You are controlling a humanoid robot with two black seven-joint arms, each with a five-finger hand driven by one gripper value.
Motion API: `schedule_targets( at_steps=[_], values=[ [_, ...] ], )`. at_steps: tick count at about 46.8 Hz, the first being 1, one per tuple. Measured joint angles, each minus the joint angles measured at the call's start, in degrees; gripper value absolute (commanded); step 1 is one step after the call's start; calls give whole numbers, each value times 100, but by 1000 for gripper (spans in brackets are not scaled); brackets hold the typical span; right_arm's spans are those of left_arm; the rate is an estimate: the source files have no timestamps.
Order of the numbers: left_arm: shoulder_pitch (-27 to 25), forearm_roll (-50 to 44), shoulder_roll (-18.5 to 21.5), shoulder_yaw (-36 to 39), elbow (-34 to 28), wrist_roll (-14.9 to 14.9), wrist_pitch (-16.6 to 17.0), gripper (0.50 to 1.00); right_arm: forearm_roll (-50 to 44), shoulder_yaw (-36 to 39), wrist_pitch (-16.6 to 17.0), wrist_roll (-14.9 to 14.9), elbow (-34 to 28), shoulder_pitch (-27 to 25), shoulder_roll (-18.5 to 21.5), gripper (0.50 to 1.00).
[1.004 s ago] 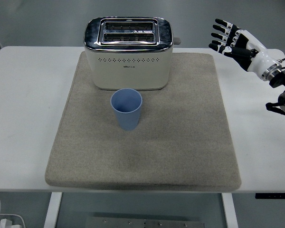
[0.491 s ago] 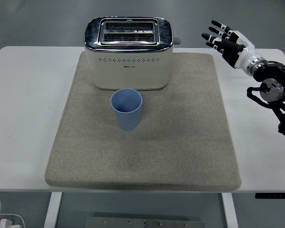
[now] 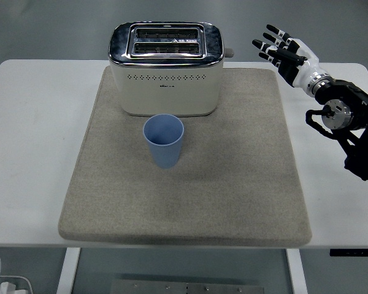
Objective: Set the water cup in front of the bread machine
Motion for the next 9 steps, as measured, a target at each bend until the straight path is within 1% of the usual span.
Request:
schedule_targets(
  at_steps=[9],
  values=[
    [2,0,0,0,0,-3,0,1000,72,0,-81,8,-3,-111,10,928]
  ],
)
